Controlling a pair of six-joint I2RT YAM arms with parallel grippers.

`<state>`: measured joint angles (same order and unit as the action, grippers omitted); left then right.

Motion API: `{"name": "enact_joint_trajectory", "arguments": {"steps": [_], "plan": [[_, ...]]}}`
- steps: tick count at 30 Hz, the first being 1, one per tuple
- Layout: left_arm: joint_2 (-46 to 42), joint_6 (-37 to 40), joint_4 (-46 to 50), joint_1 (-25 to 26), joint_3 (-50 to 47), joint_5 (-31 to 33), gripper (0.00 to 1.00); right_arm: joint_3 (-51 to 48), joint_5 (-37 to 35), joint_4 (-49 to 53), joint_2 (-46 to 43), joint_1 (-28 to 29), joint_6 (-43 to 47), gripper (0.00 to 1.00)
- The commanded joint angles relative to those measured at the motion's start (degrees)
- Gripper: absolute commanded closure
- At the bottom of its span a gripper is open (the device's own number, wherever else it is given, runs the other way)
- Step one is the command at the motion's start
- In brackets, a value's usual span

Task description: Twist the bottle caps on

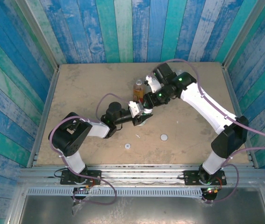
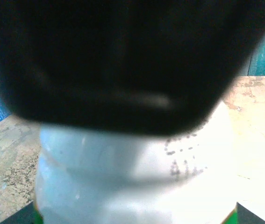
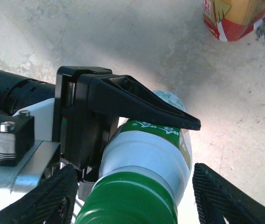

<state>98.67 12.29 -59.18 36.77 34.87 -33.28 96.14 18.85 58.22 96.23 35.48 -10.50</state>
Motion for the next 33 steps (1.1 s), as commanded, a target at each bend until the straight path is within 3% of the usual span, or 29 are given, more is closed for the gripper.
{"name": "enact_joint_trajectory", "arguments": {"steps": [1, 5, 10, 17, 21, 33], "plan": [[-2.9, 1.9, 1.0, 0.1, 0.0, -0.3, 0.5, 1.3, 1.6, 1.1, -3.0, 0.1, 6.3, 0.24], [-2.9, 1.8, 2.6, -0.3, -0.6, -2.4, 0.5, -1.1, 0.5, 1.0, -7.9, 0.1, 15.6, 0.14], [-3.6, 2.4, 6.1, -1.8, -1.4, -6.3, 0.5, -3.6, -0.2, -0.1, -13.6, -0.1, 24.2, 0.13], [-7.5, 5.3, 18.9, -3.9, -0.8, -16.0, 0.5, -9.9, 6.6, 1.4, -19.1, 0.1, 48.4, 0.2], [-10.0, 8.6, 27.5, -4.2, -0.1, -19.3, 0.5, -11.1, 9.1, 2.7, -18.4, 0.1, 56.6, 0.27], [-13.0, 9.7, 27.3, -4.3, -1.4, -18.4, 0.5, -4.5, 11.5, 6.2, -7.8, 0.1, 61.7, 0.34]]}}
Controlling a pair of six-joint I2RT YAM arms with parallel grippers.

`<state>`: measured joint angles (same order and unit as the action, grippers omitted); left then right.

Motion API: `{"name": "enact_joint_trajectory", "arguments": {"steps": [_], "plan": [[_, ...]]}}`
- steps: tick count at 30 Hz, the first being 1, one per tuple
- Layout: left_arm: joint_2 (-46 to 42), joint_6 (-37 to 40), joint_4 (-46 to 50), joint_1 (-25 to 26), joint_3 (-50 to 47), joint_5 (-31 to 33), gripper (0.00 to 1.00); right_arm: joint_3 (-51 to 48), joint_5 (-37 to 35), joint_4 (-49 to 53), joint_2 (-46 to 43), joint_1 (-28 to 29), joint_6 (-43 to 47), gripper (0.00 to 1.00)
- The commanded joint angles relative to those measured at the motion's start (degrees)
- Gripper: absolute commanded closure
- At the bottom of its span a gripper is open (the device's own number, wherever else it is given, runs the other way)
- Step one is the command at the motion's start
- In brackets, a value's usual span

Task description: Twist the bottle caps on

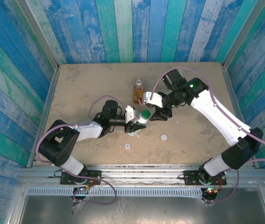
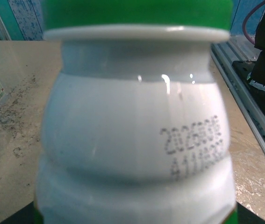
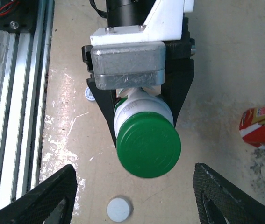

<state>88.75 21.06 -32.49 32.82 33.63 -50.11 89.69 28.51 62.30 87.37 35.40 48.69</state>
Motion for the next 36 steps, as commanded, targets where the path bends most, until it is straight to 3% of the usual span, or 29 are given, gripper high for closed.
{"name": "enact_joint_trajectory", "arguments": {"steps": [1, 24, 36], "plan": [[-3.1, 1.0, 0.8, -0.3, -0.1, -1.7, 0.49, 2.4, 1.9, 2.3, 1.6, 0.2, 2.5, 0.36], [-4.5, 0.8, 0.6, -0.3, -0.2, -1.6, 0.49, 6.2, 4.3, 5.7, 7.9, 0.7, 3.4, 0.48], [-3.7, -1.8, -2.5, -0.3, -0.2, -0.8, 0.49, 6.3, 4.7, 6.2, 8.4, 1.1, 2.0, 0.61]]}}
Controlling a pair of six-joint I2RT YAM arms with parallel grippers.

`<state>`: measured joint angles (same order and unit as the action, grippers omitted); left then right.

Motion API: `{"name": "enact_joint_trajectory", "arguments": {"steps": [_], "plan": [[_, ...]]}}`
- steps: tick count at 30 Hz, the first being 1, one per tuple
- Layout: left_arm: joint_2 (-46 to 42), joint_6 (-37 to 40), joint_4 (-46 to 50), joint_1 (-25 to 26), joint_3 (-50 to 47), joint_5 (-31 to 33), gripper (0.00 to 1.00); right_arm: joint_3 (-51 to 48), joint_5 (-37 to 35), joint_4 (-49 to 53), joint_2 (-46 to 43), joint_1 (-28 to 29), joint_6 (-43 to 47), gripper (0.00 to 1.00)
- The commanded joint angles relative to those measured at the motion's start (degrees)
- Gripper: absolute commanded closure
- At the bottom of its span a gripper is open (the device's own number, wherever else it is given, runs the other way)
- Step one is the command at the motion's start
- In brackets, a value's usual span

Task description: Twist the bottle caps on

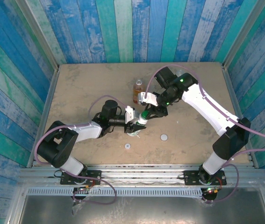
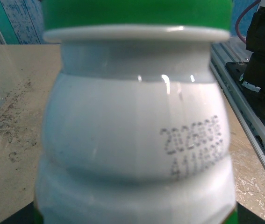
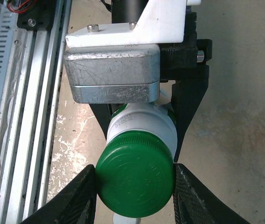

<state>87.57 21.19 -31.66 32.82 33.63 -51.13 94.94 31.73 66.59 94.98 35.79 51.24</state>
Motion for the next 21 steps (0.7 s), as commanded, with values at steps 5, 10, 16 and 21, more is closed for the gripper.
{"name": "enact_joint_trajectory", "arguments": {"steps": [5, 10, 16, 21], "plan": [[-2.1, -9.3, -15.2, -0.3, -2.0, 3.2, 0.5, 0.1, 1.2, 0.7, 0.8, 0.7, -5.5, 0.71], [-1.2, -12.8, -22.6, -0.2, -2.3, 7.2, 0.5, -3.7, 2.8, -4.8, -0.2, 0.7, -16.0, 0.76], [-0.5, -14.2, -26.7, -0.2, -1.5, 10.9, 0.5, -11.3, 3.7, -13.4, -2.6, 0.6, -29.1, 0.83], [0.1, -14.0, -26.8, 0.0, -0.1, 16.9, 0.5, -14.7, -2.0, -18.0, -3.8, 0.8, -45.2, 0.83]]}}
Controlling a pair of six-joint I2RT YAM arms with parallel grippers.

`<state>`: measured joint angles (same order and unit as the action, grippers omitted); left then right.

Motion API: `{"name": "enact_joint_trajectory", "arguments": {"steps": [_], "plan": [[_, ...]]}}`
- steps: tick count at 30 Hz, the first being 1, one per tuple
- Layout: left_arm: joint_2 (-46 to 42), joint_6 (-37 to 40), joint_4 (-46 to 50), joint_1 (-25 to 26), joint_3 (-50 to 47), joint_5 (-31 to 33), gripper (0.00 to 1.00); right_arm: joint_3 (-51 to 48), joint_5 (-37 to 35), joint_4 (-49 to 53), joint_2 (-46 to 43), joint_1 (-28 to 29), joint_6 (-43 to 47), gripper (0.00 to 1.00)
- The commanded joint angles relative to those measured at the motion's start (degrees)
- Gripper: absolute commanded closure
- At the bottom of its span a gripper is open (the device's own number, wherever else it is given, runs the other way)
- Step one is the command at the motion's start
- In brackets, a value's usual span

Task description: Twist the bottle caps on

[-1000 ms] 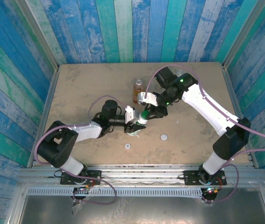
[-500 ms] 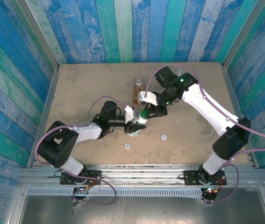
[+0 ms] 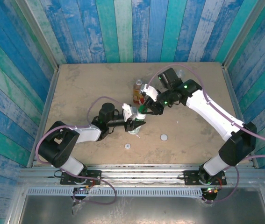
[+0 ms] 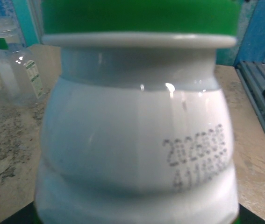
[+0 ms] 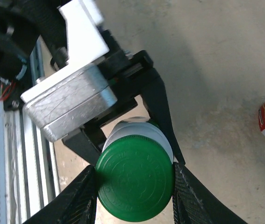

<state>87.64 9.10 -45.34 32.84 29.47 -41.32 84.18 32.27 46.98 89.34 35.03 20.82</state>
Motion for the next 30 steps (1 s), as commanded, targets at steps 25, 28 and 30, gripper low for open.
{"name": "enact_joint_trajectory", "arguments": {"steps": [25, 28, 30], "plan": [[-3.1, 0.9, -2.7, -0.5, 3.0, -11.6, 0.5, -7.0, 8.0, -4.2, -12.0, -0.3, 10.5, 0.33], [-2.8, 0.1, -2.8, -0.5, 3.5, -15.3, 0.5, -6.7, 9.5, -4.3, -12.1, -0.3, 12.6, 0.35], [-2.5, 0.4, -2.5, -0.5, 3.9, -16.3, 0.5, -5.2, 9.7, -3.4, -11.1, -2.1, 12.2, 0.37]]}}
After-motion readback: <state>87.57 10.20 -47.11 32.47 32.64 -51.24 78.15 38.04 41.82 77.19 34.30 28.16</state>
